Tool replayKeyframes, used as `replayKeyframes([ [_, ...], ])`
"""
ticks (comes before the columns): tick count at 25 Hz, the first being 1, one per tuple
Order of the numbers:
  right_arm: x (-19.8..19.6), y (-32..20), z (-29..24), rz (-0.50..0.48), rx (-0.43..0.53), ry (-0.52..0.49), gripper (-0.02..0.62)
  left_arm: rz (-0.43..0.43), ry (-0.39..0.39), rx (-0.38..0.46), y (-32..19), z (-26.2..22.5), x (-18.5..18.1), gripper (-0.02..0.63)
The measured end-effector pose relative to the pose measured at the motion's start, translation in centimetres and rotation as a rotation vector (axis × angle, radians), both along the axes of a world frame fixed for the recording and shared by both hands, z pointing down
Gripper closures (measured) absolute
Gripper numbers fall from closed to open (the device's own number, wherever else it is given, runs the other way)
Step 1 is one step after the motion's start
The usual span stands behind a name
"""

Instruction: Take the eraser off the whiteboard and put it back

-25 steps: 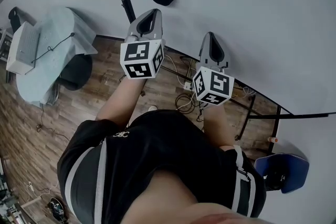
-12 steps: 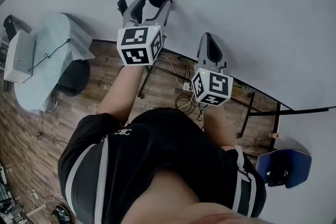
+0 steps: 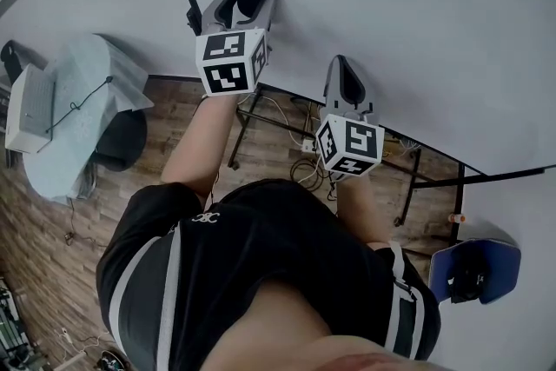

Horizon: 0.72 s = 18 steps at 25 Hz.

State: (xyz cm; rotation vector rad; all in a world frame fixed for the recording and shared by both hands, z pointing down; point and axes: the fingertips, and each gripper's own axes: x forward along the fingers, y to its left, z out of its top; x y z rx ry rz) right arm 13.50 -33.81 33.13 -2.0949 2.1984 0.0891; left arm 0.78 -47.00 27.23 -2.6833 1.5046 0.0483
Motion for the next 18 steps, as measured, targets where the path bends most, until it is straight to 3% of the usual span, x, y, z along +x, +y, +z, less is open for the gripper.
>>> replayKeyframes([
  [18,0.9,0.4,1.0,-0.007,-0.031,-0.035,0.591,0.029,0.045,0.026,2.8,-0.7,-1.2,0.374],
])
